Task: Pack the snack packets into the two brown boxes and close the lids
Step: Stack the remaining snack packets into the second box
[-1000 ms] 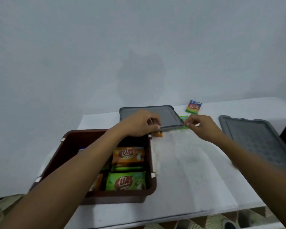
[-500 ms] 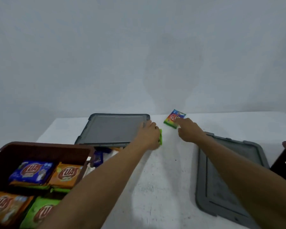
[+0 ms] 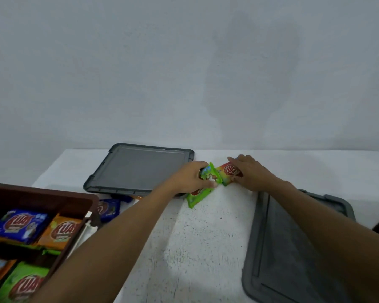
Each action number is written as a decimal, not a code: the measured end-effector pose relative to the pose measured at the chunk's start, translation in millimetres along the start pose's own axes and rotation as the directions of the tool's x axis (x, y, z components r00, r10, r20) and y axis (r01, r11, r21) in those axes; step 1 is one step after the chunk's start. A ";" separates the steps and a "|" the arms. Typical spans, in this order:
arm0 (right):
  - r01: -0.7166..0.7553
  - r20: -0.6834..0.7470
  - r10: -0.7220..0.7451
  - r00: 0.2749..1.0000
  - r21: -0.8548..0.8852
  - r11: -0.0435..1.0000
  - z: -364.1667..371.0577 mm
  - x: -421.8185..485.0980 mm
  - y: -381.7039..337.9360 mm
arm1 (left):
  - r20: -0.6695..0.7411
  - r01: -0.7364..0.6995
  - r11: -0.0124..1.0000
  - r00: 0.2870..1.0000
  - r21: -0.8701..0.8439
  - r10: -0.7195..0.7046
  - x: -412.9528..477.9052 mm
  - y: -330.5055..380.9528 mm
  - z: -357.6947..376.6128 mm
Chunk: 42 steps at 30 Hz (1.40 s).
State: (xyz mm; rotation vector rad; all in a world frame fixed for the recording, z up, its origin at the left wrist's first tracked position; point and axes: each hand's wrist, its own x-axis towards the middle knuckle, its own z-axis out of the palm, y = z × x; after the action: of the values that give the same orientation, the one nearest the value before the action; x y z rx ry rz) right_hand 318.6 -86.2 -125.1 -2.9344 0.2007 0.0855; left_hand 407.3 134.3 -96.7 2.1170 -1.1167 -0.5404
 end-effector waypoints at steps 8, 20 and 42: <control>-0.034 0.165 0.055 0.985 -0.129 0.991 -17.8 17.1 0.9 | -0.074 0.108 0.804 0.980 -0.585 -0.185 3.6 6.6 -3.0; -0.098 -0.031 0.114 0.993 0.333 0.938 -38.7 11.0 -31.6 | -0.067 0.197 0.698 0.941 -0.688 -0.333 -11.5 23.4 -54.9; 0.054 0.027 -0.078 0.997 0.494 0.868 -81.1 -29.6 -392.1 | 0.341 0.130 0.987 0.936 -0.093 -0.091 -270.3 -123.6 -277.0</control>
State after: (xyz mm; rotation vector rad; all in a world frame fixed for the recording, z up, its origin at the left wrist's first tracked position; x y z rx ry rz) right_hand 348.0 282.0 32.1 -2.4198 0.0954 0.0774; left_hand 501.5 512.9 16.8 2.0439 -1.1200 -1.0265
